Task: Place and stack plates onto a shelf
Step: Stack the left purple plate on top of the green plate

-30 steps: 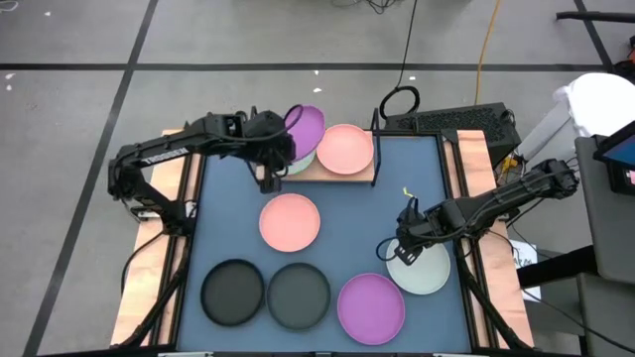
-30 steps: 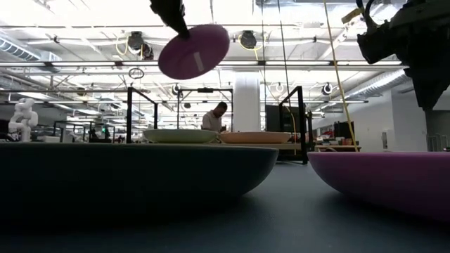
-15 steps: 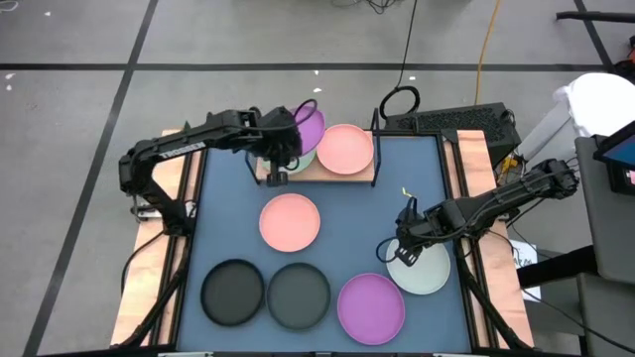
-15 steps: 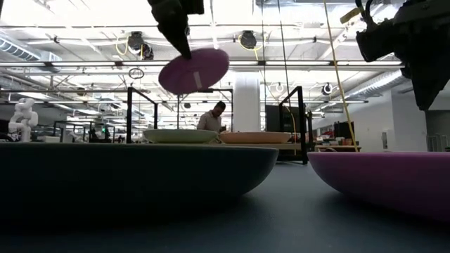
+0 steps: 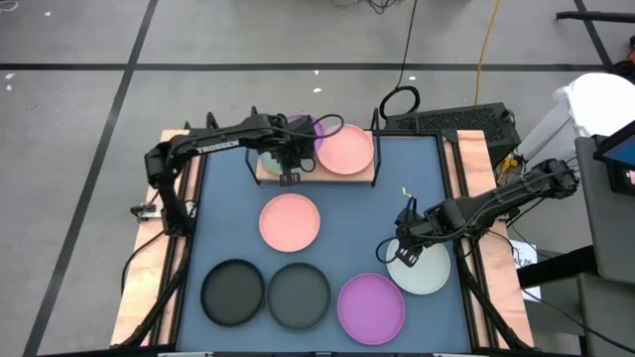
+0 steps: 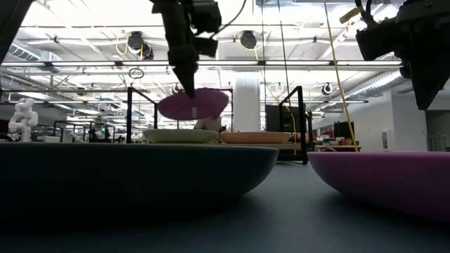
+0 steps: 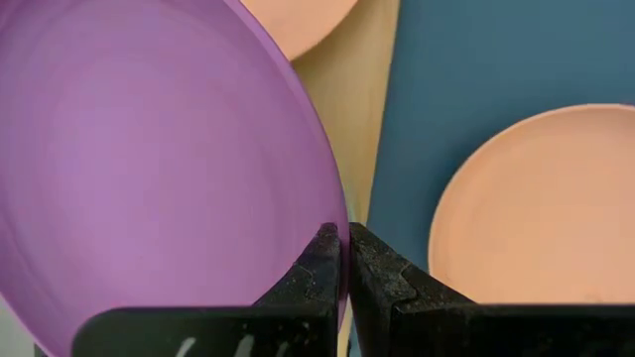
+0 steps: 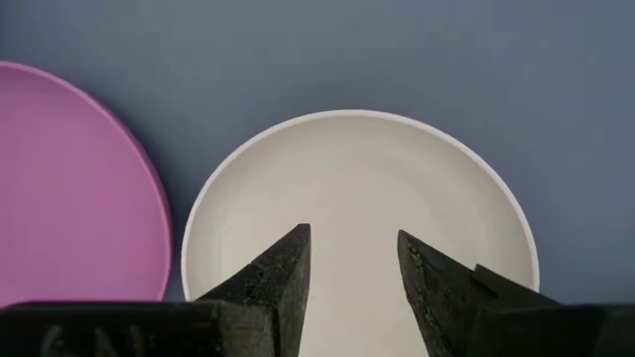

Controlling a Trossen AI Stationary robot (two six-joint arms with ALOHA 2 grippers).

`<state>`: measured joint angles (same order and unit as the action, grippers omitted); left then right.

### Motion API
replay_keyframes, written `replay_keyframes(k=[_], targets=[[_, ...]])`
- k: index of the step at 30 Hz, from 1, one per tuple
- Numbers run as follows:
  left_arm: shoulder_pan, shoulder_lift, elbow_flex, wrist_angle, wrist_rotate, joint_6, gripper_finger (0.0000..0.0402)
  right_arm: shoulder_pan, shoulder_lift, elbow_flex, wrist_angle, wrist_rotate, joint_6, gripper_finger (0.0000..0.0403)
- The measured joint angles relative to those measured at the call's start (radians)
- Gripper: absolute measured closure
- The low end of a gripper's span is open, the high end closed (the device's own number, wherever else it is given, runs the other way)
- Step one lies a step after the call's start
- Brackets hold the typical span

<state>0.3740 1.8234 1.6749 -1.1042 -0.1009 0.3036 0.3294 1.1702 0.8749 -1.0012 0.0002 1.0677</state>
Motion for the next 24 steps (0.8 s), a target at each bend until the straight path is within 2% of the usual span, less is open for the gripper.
replay_keyframes(k=[10,24], targets=[[0.012,0.037,0.000,-0.060,-0.021,-0.097,0.0386,0.000,0.000,0.000,0.002,0.002,0.017,0.0266],[0.031,0.106,0.001,-0.055,-0.023,-0.094,0.0380,0.000,0.000,0.000,0.002,0.029,0.019,0.0266]])
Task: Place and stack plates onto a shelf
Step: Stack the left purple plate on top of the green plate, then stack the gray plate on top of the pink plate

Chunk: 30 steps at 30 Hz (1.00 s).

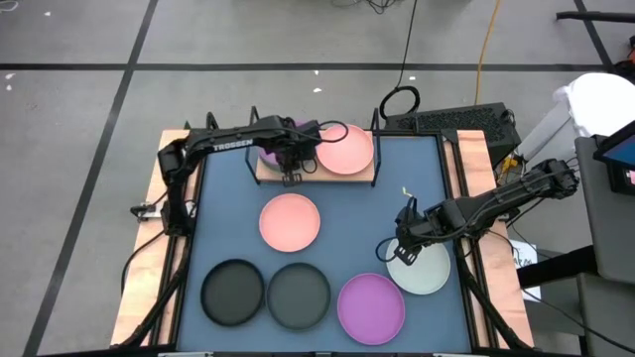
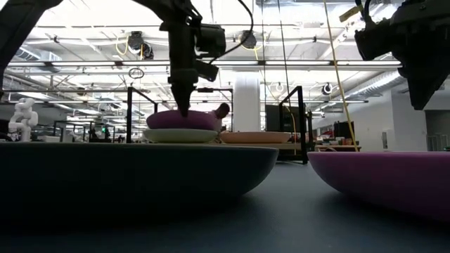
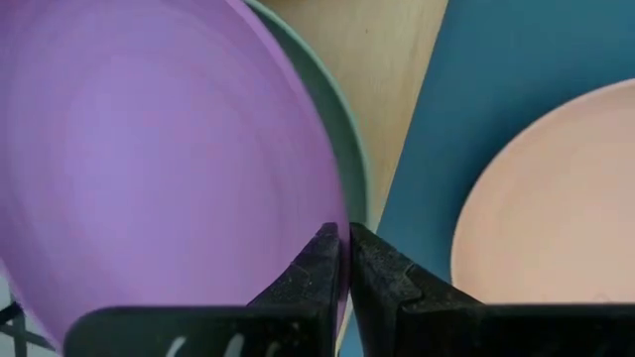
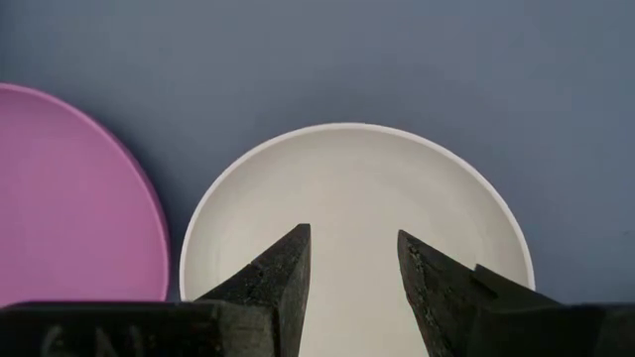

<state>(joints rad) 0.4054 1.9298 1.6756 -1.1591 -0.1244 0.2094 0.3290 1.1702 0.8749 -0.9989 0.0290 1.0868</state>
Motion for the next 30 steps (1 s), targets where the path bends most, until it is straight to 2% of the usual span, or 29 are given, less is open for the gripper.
replay_keyframes(k=[14,19,24,30], targets=[[0.000,0.020,0.000,0.004,0.002,-0.065,0.0373,0.000,0.000,0.000,0.003,0.004,0.045,0.0266],[0.000,0.019,0.000,0.009,0.032,-0.103,0.0323,0.000,0.000,0.000,0.004,0.004,0.046,0.0266],[0.000,0.019,0.000,0.009,0.015,-0.129,0.0262,0.000,0.000,0.000,0.004,0.004,0.044,0.0266],[-0.001,0.019,0.000,0.008,0.011,-0.153,0.0235,0.000,0.000,0.000,0.004,0.004,0.042,0.0266]])
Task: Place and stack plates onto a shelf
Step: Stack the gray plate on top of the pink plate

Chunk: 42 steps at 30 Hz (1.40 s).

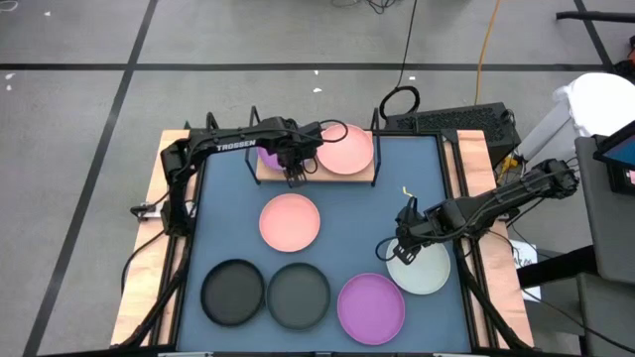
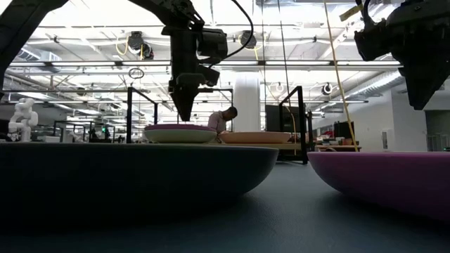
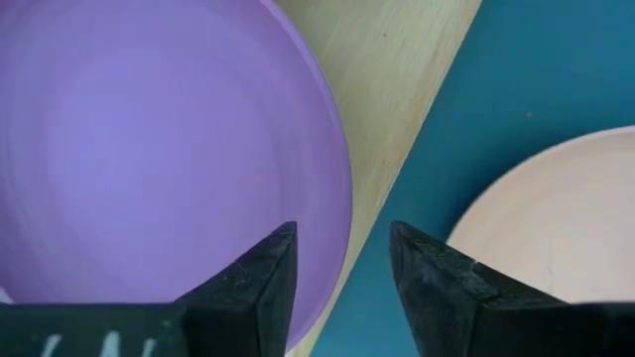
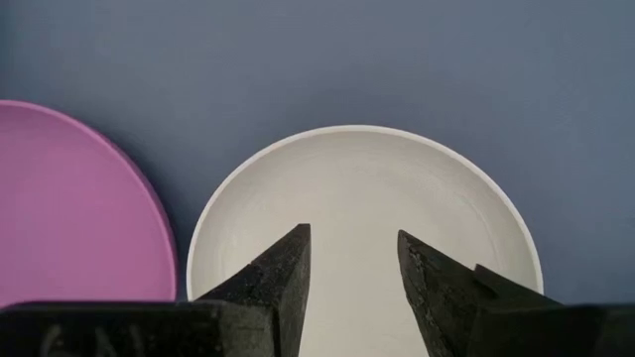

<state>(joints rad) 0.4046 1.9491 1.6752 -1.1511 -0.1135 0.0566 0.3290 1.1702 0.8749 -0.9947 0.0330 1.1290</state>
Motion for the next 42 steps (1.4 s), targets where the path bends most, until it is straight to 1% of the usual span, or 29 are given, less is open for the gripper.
replay_keyframes(k=[2,4,11,16,19,22,24,27,31,34,37,40,42], targets=[[0.000,0.000,0.000,0.000,0.006,0.001,0.0235,0.000,0.000,0.000,0.000,0.000,0.000,0.0266],[0.000,0.000,0.000,0.003,0.011,0.005,0.0243,0.000,0.000,0.000,0.000,0.000,0.000,0.0266],[0.000,-0.016,-0.001,-0.016,0.016,-0.015,0.0311,0.000,0.000,0.000,0.004,-0.005,-0.002,0.0266],[-0.013,-0.085,-0.001,-0.011,0.019,-0.044,0.0320,-0.007,0.000,0.000,-0.005,-0.007,-0.041,0.0264],[-0.021,-0.142,-0.001,0.005,0.026,-0.070,0.0320,-0.016,0.000,0.000,-0.015,0.020,-0.126,0.0251],[-0.029,-0.195,0.000,0.028,0.035,-0.079,0.0321,-0.028,0.000,0.000,-0.011,0.071,-0.285,0.0227],[-0.034,-0.224,0.000,0.032,0.037,-0.087,0.0321,-0.042,0.000,0.000,0.000,0.084,-0.409,0.0211],[-0.039,-0.265,0.000,0.045,0.038,-0.095,0.0321,-0.060,0.000,-0.022,0.047,0.097,-0.551,0.0198],[-0.043,-0.303,0.000,0.043,0.054,-0.107,0.0321,-0.064,0.000,-0.072,0.149,0.095,-0.722,0.0196],[-0.046,-0.326,0.000,0.045,0.092,-0.140,0.0321,-0.068,0.000,-0.100,0.188,0.093,-0.793,0.0195],[-0.058,-0.350,0.000,0.046,0.111,-0.174,0.0321,-0.068,0.000,-0.118,0.190,0.091,-0.843,0.0195],[-0.079,-0.372,0.000,0.048,0.115,-0.192,0.0321,-0.074,0.000,-0.138,0.192,0.045,-0.896,0.0200],[-0.094,-0.380,0.000,0.056,0.116,-0.208,0.0321,-0.081,0.000,-0.154,0.195,0.040,-0.908,0.0205]])
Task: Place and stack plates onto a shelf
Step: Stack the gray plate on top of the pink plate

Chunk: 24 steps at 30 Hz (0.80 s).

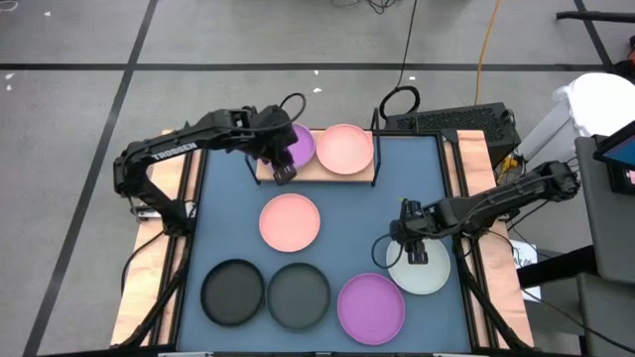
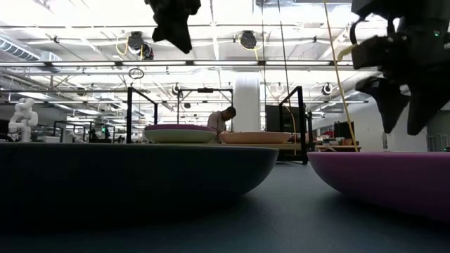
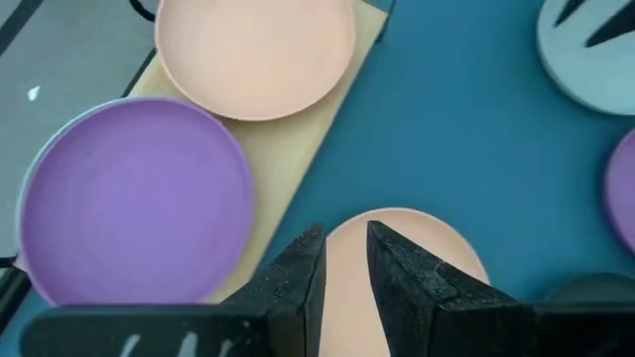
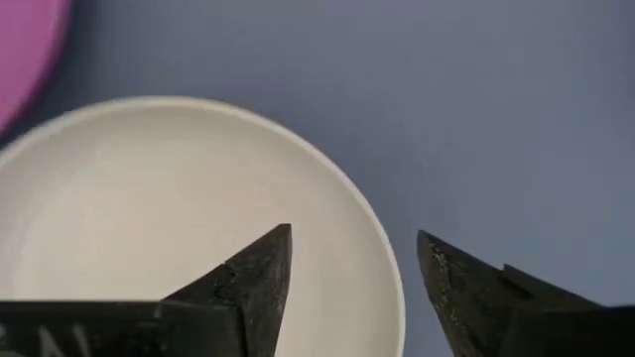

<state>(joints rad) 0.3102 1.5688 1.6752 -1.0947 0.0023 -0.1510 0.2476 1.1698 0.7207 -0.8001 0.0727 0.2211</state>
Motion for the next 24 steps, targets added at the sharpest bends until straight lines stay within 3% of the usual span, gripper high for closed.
replay_keyframes(k=[12,24], targets=[[-0.063,-0.007,0.000,0.042,-0.002,-0.021,0.0321,-0.105,0.081,-0.004,0.012,-0.025,-0.017,0.0225],[-0.065,-0.007,0.000,0.071,-0.002,-0.038,0.0321,-0.113,0.174,-0.005,0.021,-0.075,-0.040,0.0243]])
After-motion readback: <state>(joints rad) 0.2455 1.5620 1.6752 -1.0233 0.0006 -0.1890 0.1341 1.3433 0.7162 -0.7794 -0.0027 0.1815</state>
